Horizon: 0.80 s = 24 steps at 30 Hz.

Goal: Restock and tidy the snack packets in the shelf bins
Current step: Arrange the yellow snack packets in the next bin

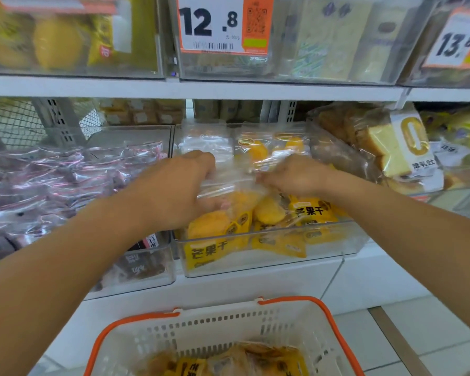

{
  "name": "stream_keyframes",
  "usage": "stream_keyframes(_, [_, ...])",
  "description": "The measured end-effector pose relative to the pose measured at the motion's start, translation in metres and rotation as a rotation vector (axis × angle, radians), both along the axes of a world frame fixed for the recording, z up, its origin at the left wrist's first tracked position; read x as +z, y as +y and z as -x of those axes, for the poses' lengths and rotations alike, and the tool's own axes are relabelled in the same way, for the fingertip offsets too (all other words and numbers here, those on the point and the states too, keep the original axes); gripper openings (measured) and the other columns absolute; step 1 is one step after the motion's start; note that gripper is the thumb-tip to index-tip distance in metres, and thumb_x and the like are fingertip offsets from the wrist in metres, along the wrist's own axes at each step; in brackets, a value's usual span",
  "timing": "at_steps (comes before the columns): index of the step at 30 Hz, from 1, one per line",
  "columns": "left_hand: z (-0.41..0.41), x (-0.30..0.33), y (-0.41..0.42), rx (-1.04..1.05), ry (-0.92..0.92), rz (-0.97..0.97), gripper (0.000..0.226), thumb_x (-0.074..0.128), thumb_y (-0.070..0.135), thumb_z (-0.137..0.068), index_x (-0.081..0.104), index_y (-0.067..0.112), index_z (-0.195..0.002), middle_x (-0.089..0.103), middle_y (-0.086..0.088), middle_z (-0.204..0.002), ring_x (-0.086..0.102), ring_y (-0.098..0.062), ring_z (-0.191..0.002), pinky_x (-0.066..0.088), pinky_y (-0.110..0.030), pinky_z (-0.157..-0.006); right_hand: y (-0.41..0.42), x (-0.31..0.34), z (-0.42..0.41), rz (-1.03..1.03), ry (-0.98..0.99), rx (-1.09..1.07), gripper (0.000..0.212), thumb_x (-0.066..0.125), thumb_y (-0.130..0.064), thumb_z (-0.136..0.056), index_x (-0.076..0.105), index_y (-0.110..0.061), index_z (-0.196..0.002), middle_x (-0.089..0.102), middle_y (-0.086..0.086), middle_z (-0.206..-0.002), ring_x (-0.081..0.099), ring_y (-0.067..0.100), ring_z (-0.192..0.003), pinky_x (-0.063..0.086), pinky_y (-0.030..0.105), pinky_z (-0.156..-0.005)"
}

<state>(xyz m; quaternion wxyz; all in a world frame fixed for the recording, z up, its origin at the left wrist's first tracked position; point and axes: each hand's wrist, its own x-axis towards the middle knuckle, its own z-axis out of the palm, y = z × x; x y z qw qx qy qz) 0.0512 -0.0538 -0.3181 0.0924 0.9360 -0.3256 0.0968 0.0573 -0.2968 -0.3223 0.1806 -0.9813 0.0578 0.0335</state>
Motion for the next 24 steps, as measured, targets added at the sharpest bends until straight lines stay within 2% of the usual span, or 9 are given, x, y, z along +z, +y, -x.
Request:
stream_keyframes(2, [-0.001, 0.001, -0.001, 0.013, -0.009, -0.014, 0.046, 0.061, 0.066, -0.080, 0.043, 0.029, -0.100, 0.054, 0.005, -0.101, 0.052, -0.019, -0.087, 0.048, -0.037, -0.077, -0.010, -0.009, -0.004, 0.037, 0.189, -0.056, 0.068, 0.039, -0.074, -0.092, 0.059, -0.013, -0.069, 0.058, 0.003, -0.078, 0.065, 0.026, -0.078, 0.057, 0.036, -0.074])
stream_keyframes(4, [-0.001, 0.001, -0.002, 0.035, -0.009, -0.030, 0.047, 0.062, 0.066, -0.081, 0.043, 0.028, -0.102, 0.059, 0.003, -0.102, 0.054, -0.020, -0.088, 0.049, -0.038, -0.077, -0.014, -0.014, -0.007, -0.004, 0.210, -0.068, 0.066, 0.039, -0.070, -0.094, 0.062, -0.010, -0.085, 0.063, 0.008, -0.083, 0.068, 0.024, -0.077, 0.055, 0.034, -0.067])
stream_keyframes(7, [0.000, 0.000, -0.003, 0.052, 0.002, -0.046, 0.049, 0.062, 0.066, -0.081, 0.043, 0.028, -0.106, 0.059, 0.003, -0.107, 0.056, -0.021, -0.091, 0.050, -0.040, -0.079, -0.009, -0.020, -0.008, -0.266, 0.301, -0.199, 0.048, 0.043, -0.054, -0.101, 0.057, -0.010, -0.116, 0.061, 0.011, -0.115, 0.067, 0.024, -0.088, 0.060, 0.036, -0.066])
stream_keyframes(10, [0.002, 0.001, -0.002, 0.046, 0.011, -0.038, 0.053, 0.062, 0.067, -0.079, 0.043, 0.027, -0.107, 0.054, 0.005, -0.110, 0.055, -0.021, -0.095, 0.050, -0.040, -0.082, -0.004, -0.024, -0.004, -0.416, 0.364, -0.236, 0.021, 0.045, -0.029, -0.105, 0.057, -0.012, -0.107, 0.061, 0.014, -0.105, 0.060, 0.019, -0.066, 0.054, 0.028, -0.055])
stream_keyframes(12, [0.002, 0.001, -0.002, 0.015, 0.017, -0.013, 0.055, 0.063, 0.068, -0.076, 0.044, 0.027, -0.108, 0.051, 0.007, -0.116, 0.056, -0.021, -0.099, 0.049, -0.040, -0.084, -0.004, -0.026, -0.002, -0.443, 0.335, -0.208, 0.009, 0.051, -0.016, -0.101, 0.055, -0.010, -0.105, 0.059, 0.011, -0.086, 0.053, 0.016, -0.059, 0.048, 0.025, -0.052])
stream_keyframes(15, [0.001, -0.001, -0.001, -0.065, 0.034, 0.016, 0.060, 0.067, 0.066, -0.075, 0.049, 0.026, -0.115, 0.040, 0.008, -0.142, 0.052, -0.021, -0.120, 0.045, -0.041, -0.098, -0.005, -0.029, 0.002, -0.520, 0.235, -0.189, 0.025, 0.056, 0.001, -0.095, 0.056, -0.015, -0.114, 0.067, 0.015, -0.096, 0.062, 0.017, -0.065, 0.053, 0.025, -0.057])
stream_keyframes(18, [0.000, -0.002, 0.000, -0.130, 0.026, 0.033, 0.062, 0.071, 0.062, -0.075, 0.052, 0.031, -0.125, 0.027, 0.011, -0.157, 0.032, -0.017, -0.141, 0.033, -0.040, -0.114, -0.003, -0.025, 0.010, -0.585, 0.082, -0.160, 0.023, 0.065, 0.004, -0.089, 0.070, -0.013, -0.102, 0.071, 0.013, -0.090, 0.066, 0.018, -0.068, 0.060, 0.028, -0.064])
stream_keyframes(21, [0.000, -0.002, -0.002, -0.204, 0.026, 0.071, 0.072, 0.074, 0.060, -0.076, 0.043, 0.039, -0.137, 0.035, 0.014, -0.152, 0.035, -0.014, -0.139, 0.035, -0.042, -0.113, 0.010, -0.017, 0.015, -0.599, -0.060, -0.190, 0.020, 0.066, 0.003, -0.086, 0.071, -0.016, -0.083, 0.065, 0.008, -0.071, 0.057, 0.016, -0.055, 0.048, 0.022, -0.045])
stream_keyframes(24, [0.000, -0.001, -0.008, -0.298, 0.037, 0.037, 0.082, 0.072, 0.058, -0.080, 0.027, 0.050, -0.147, 0.043, 0.018, -0.143, 0.042, -0.011, -0.130, 0.040, -0.040, -0.107, 0.029, -0.013, 0.012, -0.633, -0.142, -0.199, 0.024, 0.057, 0.005, -0.090, 0.073, -0.012, -0.090, 0.066, 0.012, -0.075, 0.056, 0.018, -0.053, 0.044, 0.020, -0.039])
